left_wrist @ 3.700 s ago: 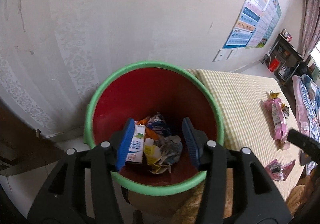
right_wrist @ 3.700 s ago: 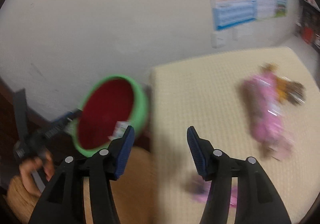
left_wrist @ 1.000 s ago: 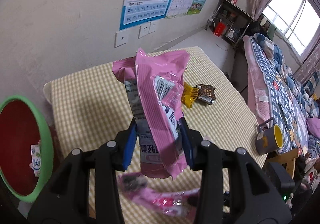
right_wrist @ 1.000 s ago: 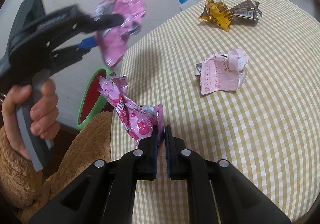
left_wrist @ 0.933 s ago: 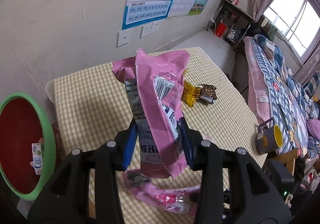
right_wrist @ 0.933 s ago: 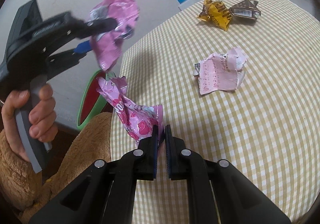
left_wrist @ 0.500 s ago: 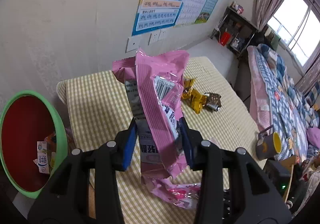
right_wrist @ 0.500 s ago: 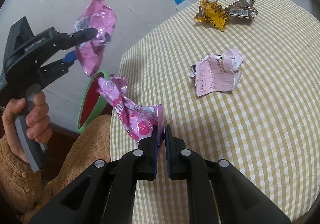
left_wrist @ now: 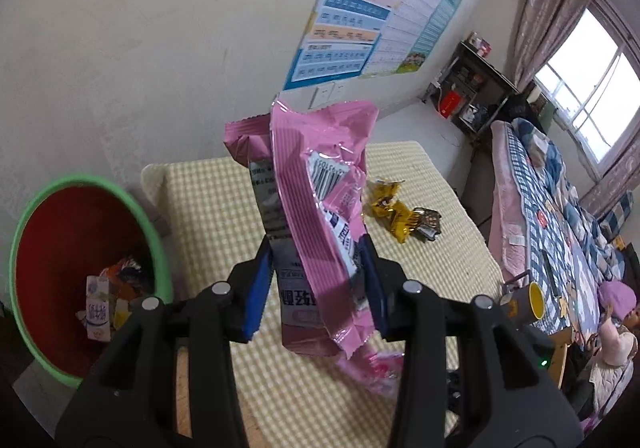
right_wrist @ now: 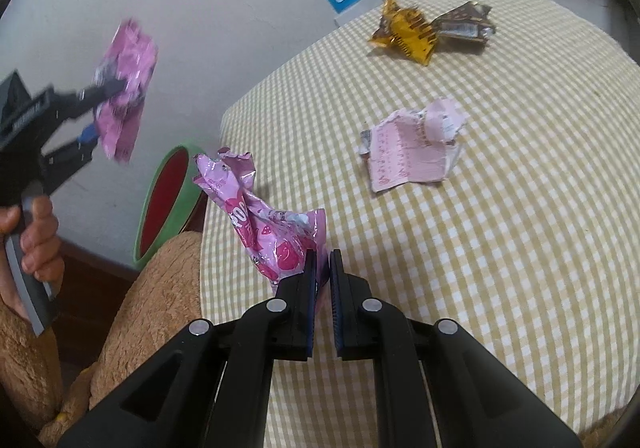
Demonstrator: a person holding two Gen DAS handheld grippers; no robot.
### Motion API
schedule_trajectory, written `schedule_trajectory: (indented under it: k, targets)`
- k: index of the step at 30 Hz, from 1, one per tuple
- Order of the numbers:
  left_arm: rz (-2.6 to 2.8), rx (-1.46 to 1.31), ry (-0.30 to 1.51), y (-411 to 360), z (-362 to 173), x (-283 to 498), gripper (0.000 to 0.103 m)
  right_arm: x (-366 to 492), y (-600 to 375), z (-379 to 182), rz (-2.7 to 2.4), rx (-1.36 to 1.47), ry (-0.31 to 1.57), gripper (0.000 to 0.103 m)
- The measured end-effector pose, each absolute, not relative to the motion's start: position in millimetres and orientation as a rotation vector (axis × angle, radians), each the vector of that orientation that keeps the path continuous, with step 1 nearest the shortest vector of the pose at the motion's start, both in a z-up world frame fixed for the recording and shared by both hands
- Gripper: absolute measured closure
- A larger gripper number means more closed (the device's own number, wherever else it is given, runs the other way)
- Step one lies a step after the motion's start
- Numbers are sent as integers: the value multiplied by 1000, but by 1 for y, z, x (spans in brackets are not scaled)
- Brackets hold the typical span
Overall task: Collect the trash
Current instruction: 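Lift the pink snack bag with the left gripper while the right gripper holds the foil wrapper, then carry the pink bag over the bin with the left gripper while the right gripper brings the foil wrapper there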
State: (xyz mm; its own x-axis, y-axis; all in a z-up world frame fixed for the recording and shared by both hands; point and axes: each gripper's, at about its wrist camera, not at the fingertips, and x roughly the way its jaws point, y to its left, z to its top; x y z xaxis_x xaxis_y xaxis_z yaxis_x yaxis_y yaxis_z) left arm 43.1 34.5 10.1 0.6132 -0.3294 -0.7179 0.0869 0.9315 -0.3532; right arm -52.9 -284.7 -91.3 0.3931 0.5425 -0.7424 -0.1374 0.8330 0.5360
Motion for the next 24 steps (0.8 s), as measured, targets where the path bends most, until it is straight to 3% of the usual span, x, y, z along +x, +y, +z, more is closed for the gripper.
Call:
schedule_trajectory:
  k: [24]
  targets:
    - [-169, -289, 865, 101, -3, 5, 63, -33, -235, -24, 399, 526, 955, 96]
